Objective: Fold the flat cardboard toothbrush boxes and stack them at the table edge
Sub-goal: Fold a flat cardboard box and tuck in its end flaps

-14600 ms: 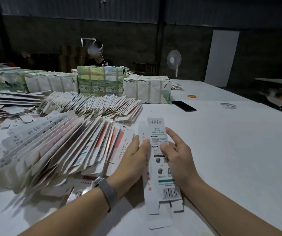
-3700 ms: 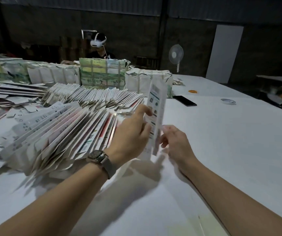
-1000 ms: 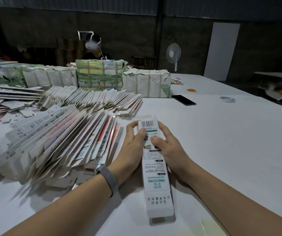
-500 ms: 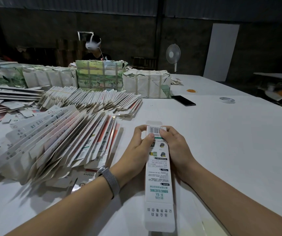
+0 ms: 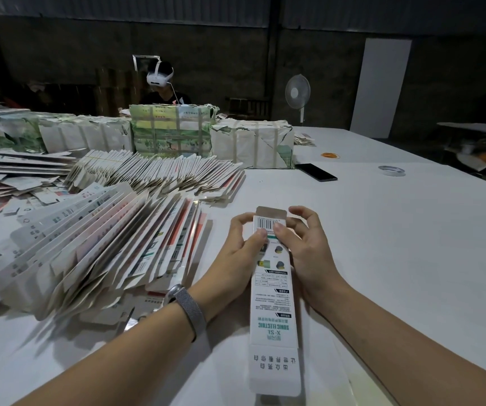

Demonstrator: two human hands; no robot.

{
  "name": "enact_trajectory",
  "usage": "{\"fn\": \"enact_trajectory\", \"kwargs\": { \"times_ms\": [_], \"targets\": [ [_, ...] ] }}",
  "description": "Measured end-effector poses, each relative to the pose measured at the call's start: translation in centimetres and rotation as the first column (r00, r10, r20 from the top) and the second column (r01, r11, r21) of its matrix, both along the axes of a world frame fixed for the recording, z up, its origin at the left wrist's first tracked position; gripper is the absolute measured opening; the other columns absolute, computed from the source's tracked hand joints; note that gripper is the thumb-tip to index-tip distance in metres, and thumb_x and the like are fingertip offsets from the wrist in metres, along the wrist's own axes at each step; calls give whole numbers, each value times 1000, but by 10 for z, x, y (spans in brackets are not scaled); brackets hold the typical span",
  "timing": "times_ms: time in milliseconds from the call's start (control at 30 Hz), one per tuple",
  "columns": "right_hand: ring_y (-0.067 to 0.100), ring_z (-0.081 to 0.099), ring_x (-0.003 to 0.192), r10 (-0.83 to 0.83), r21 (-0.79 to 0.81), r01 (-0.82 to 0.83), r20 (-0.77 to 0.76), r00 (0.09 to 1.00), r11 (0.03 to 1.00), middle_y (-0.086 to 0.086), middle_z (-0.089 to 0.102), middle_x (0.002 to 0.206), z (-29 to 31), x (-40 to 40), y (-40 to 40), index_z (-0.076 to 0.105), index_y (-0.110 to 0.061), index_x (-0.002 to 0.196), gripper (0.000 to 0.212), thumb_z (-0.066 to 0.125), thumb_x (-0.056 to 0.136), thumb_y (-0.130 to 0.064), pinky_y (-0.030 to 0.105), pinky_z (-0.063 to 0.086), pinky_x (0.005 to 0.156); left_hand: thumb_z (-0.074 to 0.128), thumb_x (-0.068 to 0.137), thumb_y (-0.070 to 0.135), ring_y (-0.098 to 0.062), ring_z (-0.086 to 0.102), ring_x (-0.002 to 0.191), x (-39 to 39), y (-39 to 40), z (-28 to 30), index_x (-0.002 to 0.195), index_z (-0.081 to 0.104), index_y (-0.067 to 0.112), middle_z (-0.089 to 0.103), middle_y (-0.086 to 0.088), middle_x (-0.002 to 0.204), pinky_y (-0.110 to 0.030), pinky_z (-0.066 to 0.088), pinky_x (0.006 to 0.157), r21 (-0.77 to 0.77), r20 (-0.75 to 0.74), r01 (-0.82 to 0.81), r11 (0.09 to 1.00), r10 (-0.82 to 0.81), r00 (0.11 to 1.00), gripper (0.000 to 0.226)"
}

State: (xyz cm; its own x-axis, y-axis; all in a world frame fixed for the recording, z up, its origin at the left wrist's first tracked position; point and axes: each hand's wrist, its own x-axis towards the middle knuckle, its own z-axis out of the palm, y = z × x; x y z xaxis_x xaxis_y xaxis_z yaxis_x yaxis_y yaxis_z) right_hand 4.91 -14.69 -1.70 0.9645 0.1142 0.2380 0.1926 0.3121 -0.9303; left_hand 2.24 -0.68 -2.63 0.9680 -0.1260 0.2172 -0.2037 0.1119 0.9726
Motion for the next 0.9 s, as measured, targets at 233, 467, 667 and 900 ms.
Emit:
{"fn": "enact_trajectory", "kwargs": {
  "times_ms": [233, 467, 667, 900],
  "targets": [
    [31, 71, 89, -14, -59, 16, 47, 999, 998, 7, 68, 111, -2, 1, -1, 60, -26, 107, 21, 63, 96, -8, 36, 59, 68, 48, 106, 34, -20, 73, 72, -1, 2, 2, 124, 41, 45, 78, -8, 88, -29, 55, 62, 23, -4, -15, 1000, 15, 1000, 22],
    [24, 72, 80, 11, -85, -7, 54, 998, 996, 1, 72, 98, -2, 2, -1, 64, -21, 105, 16, 62, 96, -7, 35, 59, 67, 48, 106, 32, -21, 73, 73, -6, 2, 3, 121, 42, 34, 78, -10, 92, -28, 57, 62, 29, 24, -4, 1000, 3, 1000, 17],
    [22, 73, 81, -82, -155, 97, 102, 991, 983, -1, 73, 90, 1, 6, -4, 69, -19, 94, 15, 69, 91, -4, 34, 61, 70, 47, 105, 39, -25, 75, 76, -5, 2, 3, 122, 39, 37, 78, -12, 96, -30, 56, 65, 83, 20, 6, 997, -8, 1000, 19],
    [24, 71, 79, -8, -142, 19, 79, 997, 990, 4, 69, 94, 0, 4, -4, 71, -30, 87, 25, 65, 93, -6, 39, 60, 71, 47, 106, 34, -25, 74, 77, -2, 2, 1, 121, 41, 33, 78, -12, 95, -33, 57, 67, 62, 31, -8, 998, 6, 1000, 16]
  ]
}}
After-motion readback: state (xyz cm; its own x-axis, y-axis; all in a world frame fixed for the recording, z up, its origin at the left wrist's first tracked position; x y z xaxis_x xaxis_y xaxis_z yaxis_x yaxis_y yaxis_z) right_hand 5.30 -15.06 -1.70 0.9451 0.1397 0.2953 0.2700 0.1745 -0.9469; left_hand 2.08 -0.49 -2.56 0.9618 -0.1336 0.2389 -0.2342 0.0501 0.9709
